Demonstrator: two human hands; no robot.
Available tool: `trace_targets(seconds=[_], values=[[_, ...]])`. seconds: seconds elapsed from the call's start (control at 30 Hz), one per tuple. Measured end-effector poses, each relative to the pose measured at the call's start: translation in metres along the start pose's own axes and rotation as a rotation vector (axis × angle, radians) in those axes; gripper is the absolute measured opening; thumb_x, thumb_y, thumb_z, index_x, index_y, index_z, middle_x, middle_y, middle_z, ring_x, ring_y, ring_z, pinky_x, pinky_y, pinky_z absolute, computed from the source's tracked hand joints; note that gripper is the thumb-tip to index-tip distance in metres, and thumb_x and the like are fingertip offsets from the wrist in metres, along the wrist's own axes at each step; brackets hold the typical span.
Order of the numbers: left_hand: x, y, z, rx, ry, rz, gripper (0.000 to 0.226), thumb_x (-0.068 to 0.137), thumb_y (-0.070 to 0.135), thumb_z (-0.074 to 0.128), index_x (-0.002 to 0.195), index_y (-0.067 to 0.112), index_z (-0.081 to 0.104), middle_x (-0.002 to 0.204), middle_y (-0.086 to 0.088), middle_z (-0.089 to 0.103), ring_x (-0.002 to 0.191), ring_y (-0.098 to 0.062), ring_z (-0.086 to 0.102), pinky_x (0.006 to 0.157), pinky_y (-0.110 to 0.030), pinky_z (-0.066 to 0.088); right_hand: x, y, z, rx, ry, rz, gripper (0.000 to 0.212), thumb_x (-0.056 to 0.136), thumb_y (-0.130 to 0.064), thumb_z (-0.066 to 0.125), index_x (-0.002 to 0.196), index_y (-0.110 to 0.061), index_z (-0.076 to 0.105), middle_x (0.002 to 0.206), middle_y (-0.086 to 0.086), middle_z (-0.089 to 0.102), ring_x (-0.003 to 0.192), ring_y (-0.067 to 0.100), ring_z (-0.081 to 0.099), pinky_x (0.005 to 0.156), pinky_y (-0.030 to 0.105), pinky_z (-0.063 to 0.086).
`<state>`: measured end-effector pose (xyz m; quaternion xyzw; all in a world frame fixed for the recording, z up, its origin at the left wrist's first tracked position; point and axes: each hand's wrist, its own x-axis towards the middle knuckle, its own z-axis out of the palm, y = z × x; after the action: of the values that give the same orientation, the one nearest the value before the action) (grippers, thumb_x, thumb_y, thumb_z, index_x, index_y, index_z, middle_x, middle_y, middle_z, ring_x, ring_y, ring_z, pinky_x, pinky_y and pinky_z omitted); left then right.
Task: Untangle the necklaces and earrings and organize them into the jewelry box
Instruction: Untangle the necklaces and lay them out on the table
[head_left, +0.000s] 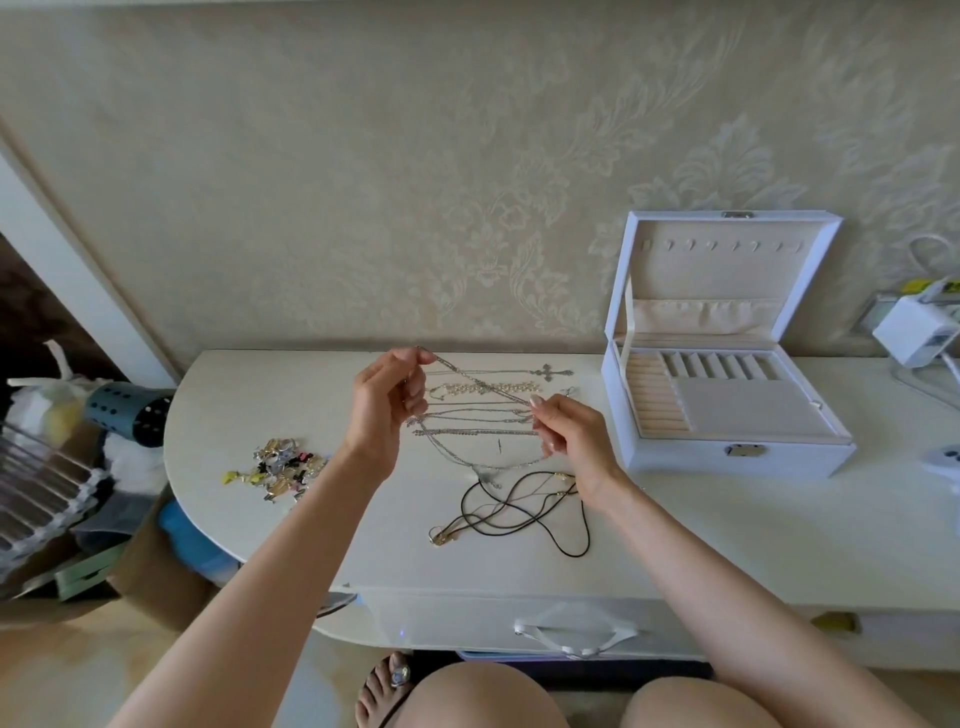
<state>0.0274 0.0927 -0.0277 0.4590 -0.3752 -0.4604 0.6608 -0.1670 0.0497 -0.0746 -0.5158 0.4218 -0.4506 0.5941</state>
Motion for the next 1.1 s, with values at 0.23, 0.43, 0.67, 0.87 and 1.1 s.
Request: trace_targets(seconds=[0.23,0.43,0.67,0.87,1.1], values=[[-0.003,-0.013,0.005,0.380,-0.155,0.031,0.017,0.092,0.015,0.054,0.083,0.011,0.068,0.057,0.000,0.034,0.053,-0.010,0.029,0.048,-0.019,0.023,0.007,0.010,0.007,-0.258,-0.061,-0.016,0.014,0.086,-0.020,0.066,0.083,-0.007,0.071,0.074,0.000,0.069,0.074,0.010,0.063,0.077,0.018,0.049],[-0.003,-0.015,0.015,0.624,-0.267,0.031,0.016,0.091,0.008,0.054,0.082,0.006,0.067,0.048,0.016,0.048,0.049,0.000,0.038,0.052,-0.012,0.029,0.006,-0.003,0.017,-0.373,-0.202,-0.136,0.047,0.081,-0.009,0.068,0.121,-0.031,0.056,0.108,-0.013,0.064,0.100,0.005,0.057,0.084,0.017,0.044],[0.004,-0.008,0.009,0.489,-0.152,-0.022,0.018,0.077,0.024,0.050,0.063,0.012,0.053,0.055,0.002,0.035,0.052,-0.012,0.030,0.050,-0.023,0.024,0.009,-0.009,0.010,-0.295,-0.135,-0.119,0.021,0.091,-0.026,0.058,0.075,-0.018,0.069,0.070,0.011,0.062,0.071,0.015,0.048,0.073,0.030,0.037],[0.003,-0.015,0.005,0.354,-0.037,-0.017,0.030,0.084,0.013,0.048,0.057,0.014,0.036,0.052,0.006,0.031,0.050,-0.010,0.026,0.048,-0.020,0.024,0.011,0.006,-0.007,-0.153,0.166,-0.056,0.025,0.092,-0.023,0.057,0.073,-0.008,0.064,0.053,-0.016,0.058,0.062,0.003,0.051,0.062,0.022,0.045],[0.005,-0.017,-0.003,0.227,0.113,0.018,0.028,0.081,0.014,0.048,0.057,0.014,0.034,0.053,0.005,0.036,0.053,-0.014,0.032,0.051,-0.023,0.029,0.017,0.025,-0.021,-0.171,0.341,-0.025,0.010,0.089,-0.011,0.062,0.084,-0.007,0.070,0.073,-0.002,0.069,0.045,0.007,0.051,0.059,0.026,0.054]])
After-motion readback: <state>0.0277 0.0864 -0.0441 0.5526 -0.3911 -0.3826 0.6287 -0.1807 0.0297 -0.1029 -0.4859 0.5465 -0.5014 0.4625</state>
